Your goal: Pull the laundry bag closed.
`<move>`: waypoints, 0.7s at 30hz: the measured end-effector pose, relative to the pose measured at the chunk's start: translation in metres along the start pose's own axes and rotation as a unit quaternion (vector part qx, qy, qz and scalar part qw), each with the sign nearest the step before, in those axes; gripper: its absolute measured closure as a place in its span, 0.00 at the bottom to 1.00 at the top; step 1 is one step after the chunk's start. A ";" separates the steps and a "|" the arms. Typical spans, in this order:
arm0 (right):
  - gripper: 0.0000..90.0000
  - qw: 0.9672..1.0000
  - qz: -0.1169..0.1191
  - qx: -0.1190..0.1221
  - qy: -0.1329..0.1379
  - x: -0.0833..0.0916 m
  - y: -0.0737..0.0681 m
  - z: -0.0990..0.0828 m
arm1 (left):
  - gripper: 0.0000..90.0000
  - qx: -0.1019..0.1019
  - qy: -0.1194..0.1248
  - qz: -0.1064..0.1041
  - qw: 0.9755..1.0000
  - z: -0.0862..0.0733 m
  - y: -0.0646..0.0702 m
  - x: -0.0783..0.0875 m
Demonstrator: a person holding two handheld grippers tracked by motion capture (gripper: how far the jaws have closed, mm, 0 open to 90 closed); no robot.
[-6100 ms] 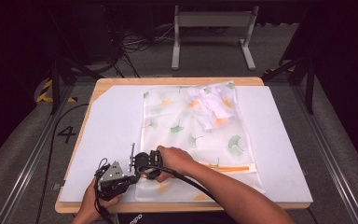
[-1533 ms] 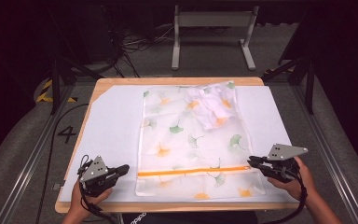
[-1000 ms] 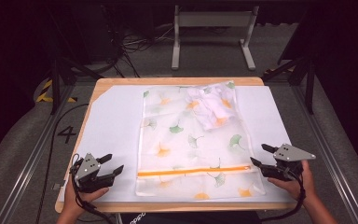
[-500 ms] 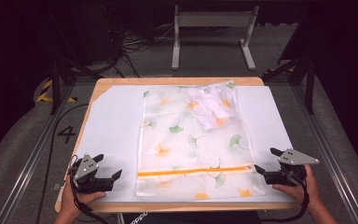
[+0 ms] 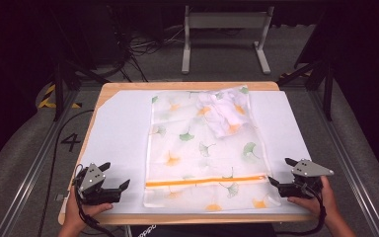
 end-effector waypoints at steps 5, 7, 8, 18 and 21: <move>0.14 1.000 0.002 0.002 0.001 0.001 -0.002 0.001 | 0.12 -0.006 -0.005 -0.003 1.000 0.000 0.002 -0.002; 0.14 1.000 0.002 0.002 0.001 0.000 -0.002 0.001 | 0.13 -0.007 -0.005 -0.002 1.000 -0.001 0.002 -0.002; 0.14 1.000 0.003 0.001 0.000 0.000 -0.002 0.001 | 0.13 -0.004 -0.004 -0.002 1.000 -0.001 0.002 -0.002; 0.15 1.000 0.000 -0.007 -0.001 -0.001 0.001 -0.001 | 0.13 -0.002 -0.009 -0.003 1.000 -0.001 0.002 -0.004; 0.15 1.000 -0.001 -0.011 -0.003 -0.001 0.001 -0.001 | 0.13 -0.001 -0.009 -0.003 1.000 0.000 0.001 -0.005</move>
Point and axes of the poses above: each handheld gripper's, and its own axes: x roughly backward along the jaws, z roughly out of its top, y roughly to its right, the point moved 9 cm from there along -x, roughly forward along the jaws, and after that the axes turned 4 degrees about z, right-handed, at the moved point
